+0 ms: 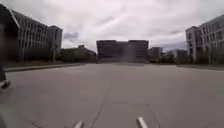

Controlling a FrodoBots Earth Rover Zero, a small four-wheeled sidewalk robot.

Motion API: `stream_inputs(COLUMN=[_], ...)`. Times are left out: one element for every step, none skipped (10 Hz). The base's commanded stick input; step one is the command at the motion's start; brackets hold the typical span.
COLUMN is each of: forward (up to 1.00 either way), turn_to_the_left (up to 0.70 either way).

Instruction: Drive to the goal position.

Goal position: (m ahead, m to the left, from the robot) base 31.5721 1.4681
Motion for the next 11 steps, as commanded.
stream_inputs(forward=[1.0,1.0,1.0,1.0,1.0,1.0,1.0,1.0,1.0,1.0,1.0], turn_to_the_left=[0.0,0.0,0.0,0.0,0.0,0.0,0.0,0.0,0.0,0.0,0.0])
